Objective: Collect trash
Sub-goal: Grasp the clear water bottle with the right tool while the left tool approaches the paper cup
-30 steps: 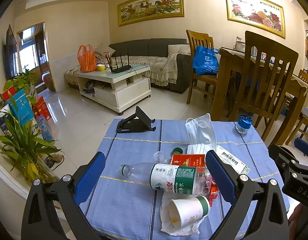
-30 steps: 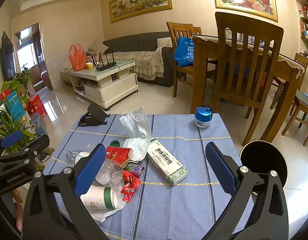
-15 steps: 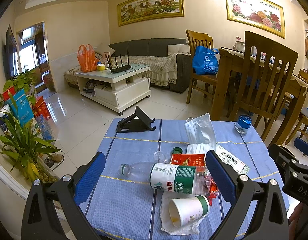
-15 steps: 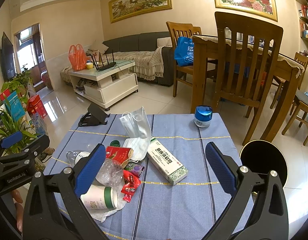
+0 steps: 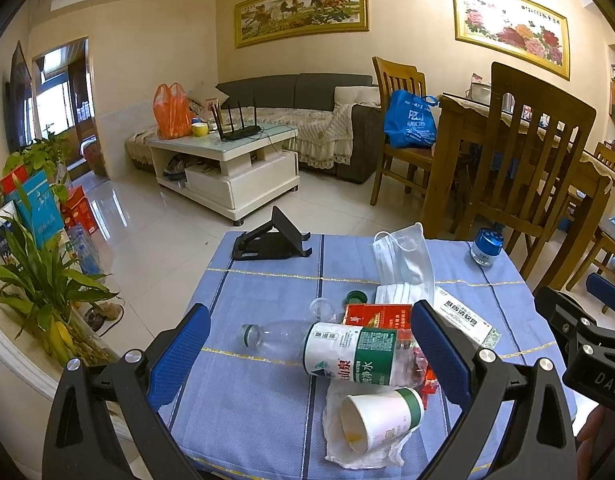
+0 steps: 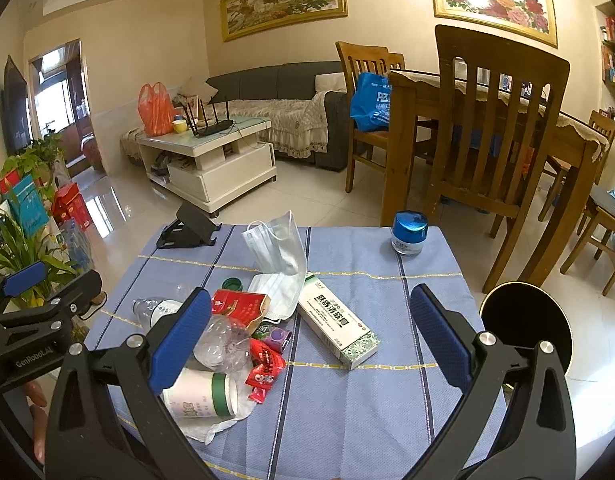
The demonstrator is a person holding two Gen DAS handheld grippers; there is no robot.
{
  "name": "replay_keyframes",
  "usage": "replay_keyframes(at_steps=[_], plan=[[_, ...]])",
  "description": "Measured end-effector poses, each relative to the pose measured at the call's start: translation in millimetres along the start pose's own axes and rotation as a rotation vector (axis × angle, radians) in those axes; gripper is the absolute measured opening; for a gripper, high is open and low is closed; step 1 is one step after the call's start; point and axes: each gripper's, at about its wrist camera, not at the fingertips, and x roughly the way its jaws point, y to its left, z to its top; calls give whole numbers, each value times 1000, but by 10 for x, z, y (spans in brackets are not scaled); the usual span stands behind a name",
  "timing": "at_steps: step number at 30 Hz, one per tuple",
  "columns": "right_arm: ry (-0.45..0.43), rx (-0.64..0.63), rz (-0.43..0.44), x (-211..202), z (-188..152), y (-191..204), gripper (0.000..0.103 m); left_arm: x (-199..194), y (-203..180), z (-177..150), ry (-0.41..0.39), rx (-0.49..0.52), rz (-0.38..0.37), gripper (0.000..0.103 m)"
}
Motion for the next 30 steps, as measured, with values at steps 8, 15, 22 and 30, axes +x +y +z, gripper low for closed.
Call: replay_keyframes(at_steps=[8, 15, 22, 30], plan=[[22, -62, 0, 72, 26, 272, 98, 132, 481, -47, 24, -70, 47, 97], [66, -151, 84, 238, 51, 622, 98, 288, 991, -209, 66, -113, 151, 97], [325, -712, 517, 989, 115, 1569, 98, 344, 1514, -481, 120, -194, 196, 97], [611, -1138, 437, 1807, -338, 2236, 72, 387, 1790, -631, 156, -233, 225, 97]])
